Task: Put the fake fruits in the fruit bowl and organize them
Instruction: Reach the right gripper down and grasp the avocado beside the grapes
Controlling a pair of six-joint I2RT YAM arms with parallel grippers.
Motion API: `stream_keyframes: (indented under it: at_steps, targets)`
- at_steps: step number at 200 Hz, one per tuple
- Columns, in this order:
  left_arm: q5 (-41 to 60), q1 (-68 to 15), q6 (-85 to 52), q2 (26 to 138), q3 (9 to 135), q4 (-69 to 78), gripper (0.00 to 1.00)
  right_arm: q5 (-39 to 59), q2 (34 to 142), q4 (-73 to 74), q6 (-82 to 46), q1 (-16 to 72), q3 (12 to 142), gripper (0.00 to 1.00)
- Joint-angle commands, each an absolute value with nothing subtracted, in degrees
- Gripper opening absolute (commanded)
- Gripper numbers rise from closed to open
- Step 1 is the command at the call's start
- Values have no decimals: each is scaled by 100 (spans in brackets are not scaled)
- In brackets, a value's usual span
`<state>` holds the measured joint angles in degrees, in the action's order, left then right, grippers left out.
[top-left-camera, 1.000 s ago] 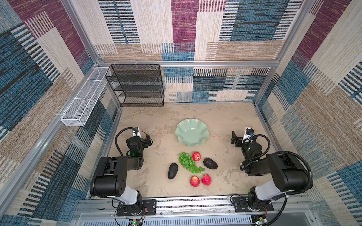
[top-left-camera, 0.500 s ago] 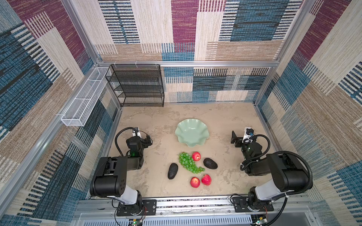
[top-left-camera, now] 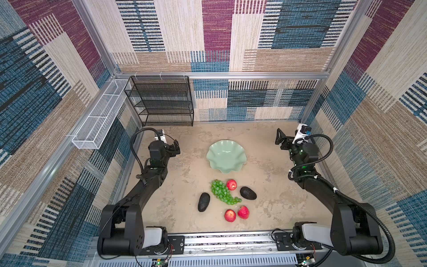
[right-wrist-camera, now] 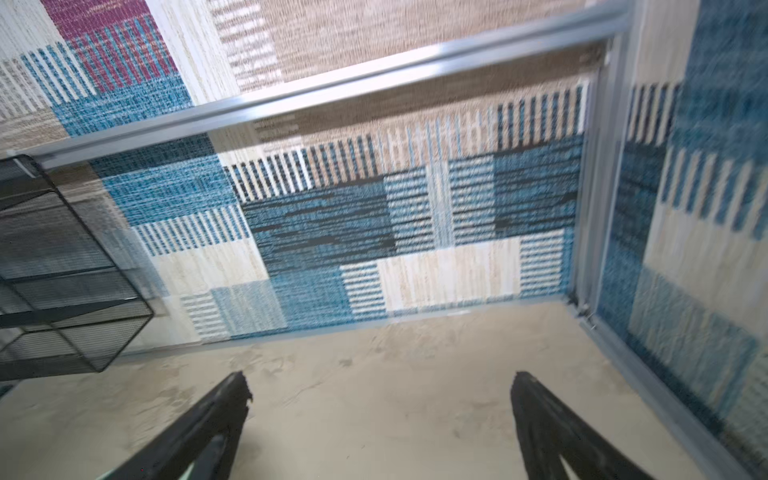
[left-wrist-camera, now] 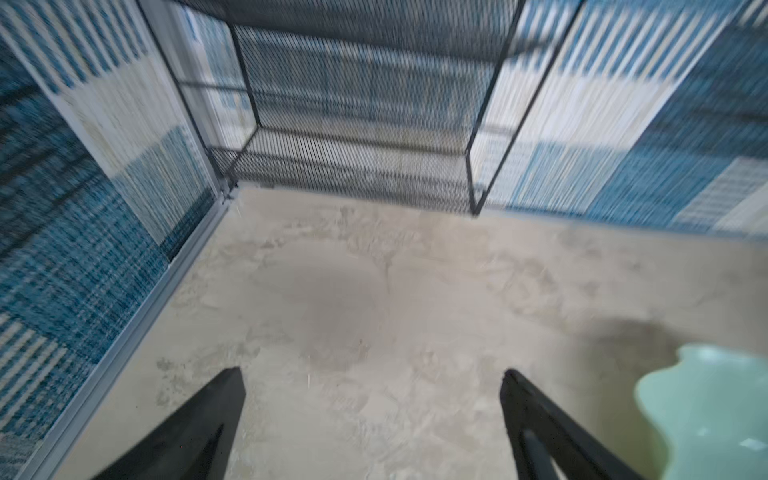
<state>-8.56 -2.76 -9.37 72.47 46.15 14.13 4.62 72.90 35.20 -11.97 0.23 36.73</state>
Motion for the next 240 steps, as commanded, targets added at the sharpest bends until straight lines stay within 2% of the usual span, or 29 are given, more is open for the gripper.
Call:
stream_keyframes:
  at_steps: [1,16,36,52,91,128,206,240]
  targets:
    - [-353,-283,-1691,6526,4646,-81,99,1873,7289,2333,-1690,31,3493,100]
    - [-393,-266,-1502,6087,4567,-331,99,2149,6987,1984,-1659,170,3223,99]
    - [-581,-220,-1288,6197,4964,-1378,99,1398,6383,1152,-1130,1122,3033,98]
    - [-466,-220,-1343,6521,5222,-1783,98,1265,6104,643,-1224,1721,2937,98]
    - [-3,-216,-1578,7022,5614,-1955,96,180,5717,-272,-1591,3300,2793,96]
    - [79,-162,-1663,6882,5566,-1926,95,-408,5941,-850,-2001,4287,2770,95]
    - [-4,-150,-1712,6386,5334,-1820,96,-826,6853,-335,-2574,4632,2466,86]
    - [-113,-141,-1731,6329,5295,-1774,96,-1125,6919,-243,-2810,4640,2380,65]
